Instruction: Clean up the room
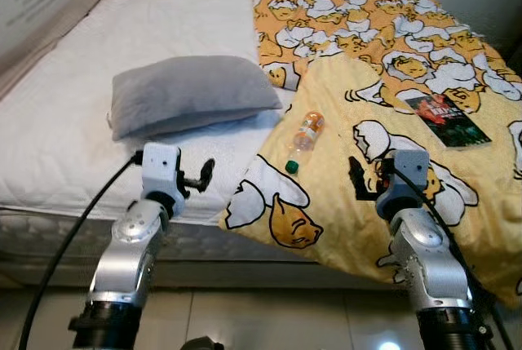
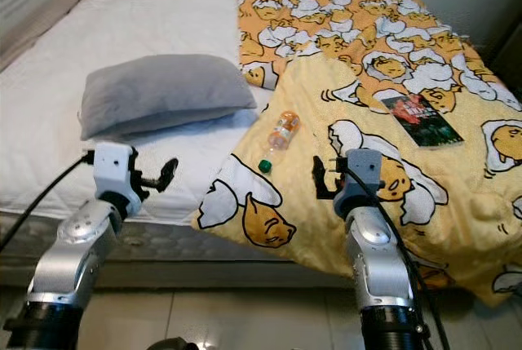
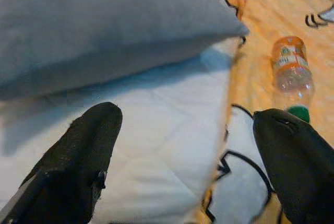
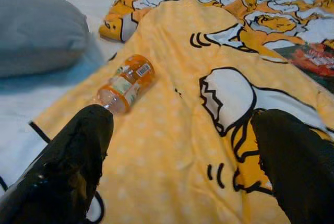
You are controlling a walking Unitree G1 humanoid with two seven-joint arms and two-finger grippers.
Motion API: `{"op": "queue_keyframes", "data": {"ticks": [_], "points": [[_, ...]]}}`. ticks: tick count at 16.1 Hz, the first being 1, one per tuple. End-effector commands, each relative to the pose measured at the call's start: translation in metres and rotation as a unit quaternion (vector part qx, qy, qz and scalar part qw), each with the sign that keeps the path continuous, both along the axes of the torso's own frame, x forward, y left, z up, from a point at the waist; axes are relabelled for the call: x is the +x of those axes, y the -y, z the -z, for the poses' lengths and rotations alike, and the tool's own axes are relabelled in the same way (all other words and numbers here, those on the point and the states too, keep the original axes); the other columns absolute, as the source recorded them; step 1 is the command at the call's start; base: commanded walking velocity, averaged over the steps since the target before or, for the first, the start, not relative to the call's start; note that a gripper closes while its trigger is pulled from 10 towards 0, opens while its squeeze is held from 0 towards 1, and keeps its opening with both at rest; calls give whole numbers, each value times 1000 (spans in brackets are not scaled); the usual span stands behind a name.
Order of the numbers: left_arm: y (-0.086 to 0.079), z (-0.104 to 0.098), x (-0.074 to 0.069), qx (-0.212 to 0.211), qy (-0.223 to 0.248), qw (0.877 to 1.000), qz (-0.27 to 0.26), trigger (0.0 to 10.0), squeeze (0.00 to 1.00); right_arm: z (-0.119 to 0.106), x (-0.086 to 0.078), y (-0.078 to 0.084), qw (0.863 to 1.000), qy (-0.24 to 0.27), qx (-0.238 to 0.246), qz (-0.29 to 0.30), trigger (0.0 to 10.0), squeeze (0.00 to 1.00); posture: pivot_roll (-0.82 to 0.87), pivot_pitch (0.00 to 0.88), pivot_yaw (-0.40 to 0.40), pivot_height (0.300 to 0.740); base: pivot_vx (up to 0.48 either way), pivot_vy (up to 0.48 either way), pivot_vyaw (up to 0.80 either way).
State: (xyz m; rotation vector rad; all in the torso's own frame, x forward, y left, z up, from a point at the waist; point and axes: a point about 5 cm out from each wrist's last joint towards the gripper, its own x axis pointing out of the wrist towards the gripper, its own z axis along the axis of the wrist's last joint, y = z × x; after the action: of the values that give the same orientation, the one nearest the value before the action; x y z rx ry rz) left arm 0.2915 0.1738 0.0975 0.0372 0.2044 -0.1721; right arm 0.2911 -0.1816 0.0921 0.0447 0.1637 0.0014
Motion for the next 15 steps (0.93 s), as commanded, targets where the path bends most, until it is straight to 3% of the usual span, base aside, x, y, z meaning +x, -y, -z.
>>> {"op": "queue_keyframes", "data": {"ticks": [1, 3, 5, 6, 9, 12, 15], "points": [[-1, -3, -1, 1, 3, 1000, -4, 10000, 286, 0, -2, 0, 1000, 6, -11, -10, 10000, 0, -40, 0, -3, 740, 281, 0, 0], [-1, -4, -1, 5, 0, 1000, 6, 10000, 278, -1, -3, -8, 999, 12, -28, -43, 10000, 0, -50, 0, 1, 740, 262, 0, 400], [-4, -5, -1, 8, -1, 1000, -7, 10000, 267, -1, -3, -8, 999, 7, -24, -35, 10000, 0, -50, 0, 4, 740, 251, 0, 800], [-4, -5, 0, 9, 1, 1000, -8, 10000, 259, 0, -1, -5, 1000, 1, -9, -25, 10000, 0, -44, 0, 2, 740, 281, 0, 0], [-4, -6, 0, 7, 1, 1000, -8, 10000, 255, 1, 1, -4, 999, -4, -34, -26, 10000, 0, -46, 0, 4, 740, 339, 0, 0], [-5, -6, 1, 7, 0, 1000, -10, 10000, 259, 3, 1, -4, 999, -13, -23, -28, 10000, 0, -45, 0, 3, 740, 385, 0, 0], [-2, -6, 1, 6, -1, 1000, -5, 10000, 259, 1, 1, -11, 997, -5, -42, -66, 10000, 0, -45, 0, -1, 740, 384, 0, 267]]}}
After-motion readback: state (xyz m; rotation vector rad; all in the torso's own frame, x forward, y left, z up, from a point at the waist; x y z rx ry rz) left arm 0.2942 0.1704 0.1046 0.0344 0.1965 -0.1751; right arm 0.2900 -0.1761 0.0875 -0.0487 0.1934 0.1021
